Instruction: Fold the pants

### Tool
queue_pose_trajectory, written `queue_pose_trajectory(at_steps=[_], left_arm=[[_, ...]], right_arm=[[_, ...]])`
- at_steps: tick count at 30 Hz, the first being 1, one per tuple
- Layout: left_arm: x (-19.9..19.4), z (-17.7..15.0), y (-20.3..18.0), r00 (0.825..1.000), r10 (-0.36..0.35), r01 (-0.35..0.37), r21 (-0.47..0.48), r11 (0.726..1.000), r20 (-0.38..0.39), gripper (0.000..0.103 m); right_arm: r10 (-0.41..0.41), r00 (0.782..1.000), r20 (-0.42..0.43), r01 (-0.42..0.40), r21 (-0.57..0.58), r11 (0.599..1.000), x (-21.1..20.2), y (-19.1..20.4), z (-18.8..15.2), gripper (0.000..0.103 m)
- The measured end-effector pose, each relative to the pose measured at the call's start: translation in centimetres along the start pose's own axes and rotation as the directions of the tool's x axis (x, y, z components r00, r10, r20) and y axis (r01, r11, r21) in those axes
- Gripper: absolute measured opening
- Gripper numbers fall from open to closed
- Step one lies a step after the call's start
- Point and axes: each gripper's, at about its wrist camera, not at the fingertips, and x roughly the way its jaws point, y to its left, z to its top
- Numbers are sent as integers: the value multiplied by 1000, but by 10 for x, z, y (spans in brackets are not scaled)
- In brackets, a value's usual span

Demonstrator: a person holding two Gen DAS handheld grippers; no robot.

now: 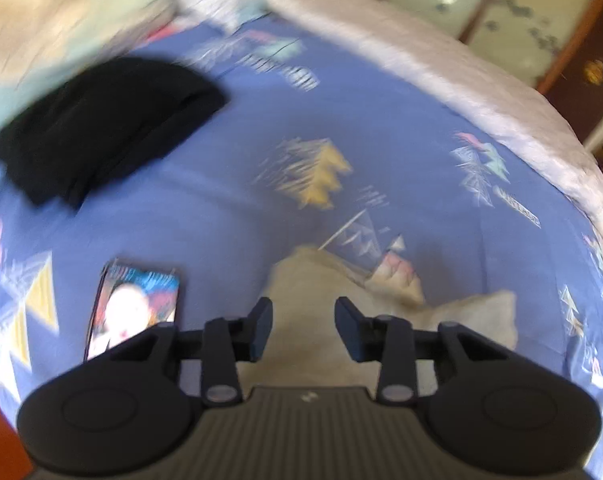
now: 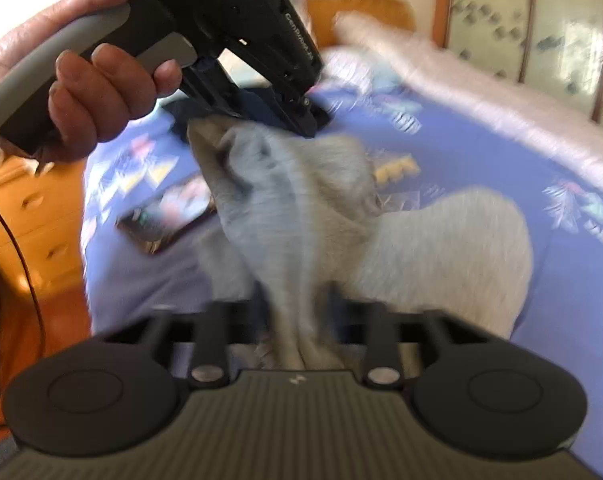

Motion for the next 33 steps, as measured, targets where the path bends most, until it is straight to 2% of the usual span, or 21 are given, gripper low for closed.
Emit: queue_pose_trajectory(at_steps=[2, 3, 4, 7, 9, 12, 15, 17, 19, 20, 21, 22, 23, 24, 25, 26, 28, 30, 31, 33], left_arm=[[0, -6, 13, 999, -53, 53, -39, 998, -3, 42], [-3, -9, 18, 998, -64, 64, -45, 997, 6, 52], [-6, -13, 21, 998, -64, 65, -43, 997, 18, 56], [-8, -27, 25, 997, -80, 81, -40, 996, 23, 68], [-2, -34, 27, 995, -103, 103, -48, 993, 1, 77], [11, -48, 21, 992, -119, 118, -42, 992, -41, 81], [25, -60, 13, 992, -99, 96, -38, 995, -74, 81], [28, -68, 5, 996, -67, 67, -16, 998, -63, 81], [28, -73, -4, 998, -31, 32, 16, 999, -48, 82], [28, -75, -7, 999, -16, 17, 26, 1000, -45, 82], [30, -77, -11, 999, 5, -3, 40, 999, -43, 82], [29, -78, -14, 999, 19, -17, 52, 998, -41, 82], [28, -79, -18, 999, 24, -22, 59, 998, -39, 82], [25, -80, -22, 999, 24, -22, 58, 998, -36, 82], [23, -80, -27, 999, 17, -16, 58, 998, -31, 82], [20, -81, -35, 1000, -3, 5, 59, 998, -27, 82], [19, -84, -61, 993, -101, 105, 71, 992, -53, 80], [21, -93, -95, 983, -166, 175, 122, 977, -81, 79], [24, -99, -114, 980, -177, 190, 156, 969, -91, 79], [33, -115, -155, 973, -192, 217, 225, 950, -127, 79]], right_arm=[[27, 999, 29, -28, 45, 999, -13, -6, -3, 49], [51, 998, 47, -55, 75, 996, -23, -13, -5, 51], [60, 996, 68, -68, 114, 991, -35, -21, -8, 53], [32, 992, 124, -68, 296, 953, -64, -55, -19, 60], [6, 991, 131, -63, 433, 899, -72, -81, -32, 65], [-15, 995, 94, -46, 608, 793, -66, -114, -47, 67], [37, 993, 109, -105, 726, 679, -53, -136, -57, 73], [62, 992, 110, -124, 753, 646, -38, -138, -56, 76], [112, 991, 78, -132, 756, 641, -16, -136, -52, 79], [143, 989, 36, -120, 758, 641, -1, -133, -51, 79], [154, 988, -2, -98, 765, 636, 9, -133, -50, 74], [147, 989, -17, -81, 768, 635, 11, -132, -47, 66], [132, 991, -25, -68, 756, 650, 10, -131, -41, 45], [131, 991, -19, -74, 740, 668, 3, -130, -34, 35], [128, 992, 13, -97, 728, 679, -9, -131, -27, 33], [121, 991, 58, -126, 712, 691, -22, -134, -21, 31], [74, 989, 124, -138, 657, 741, -58, -136, -10, 31], [-23, 990, 142, -68, 603, 795, -95, -140, -8, 31], [-63, 988, 143, -33, 587, 809, -109, -145, -11, 31], [-134, 983, 129, 33, 587, 809, -136, -159, -29, 31]])
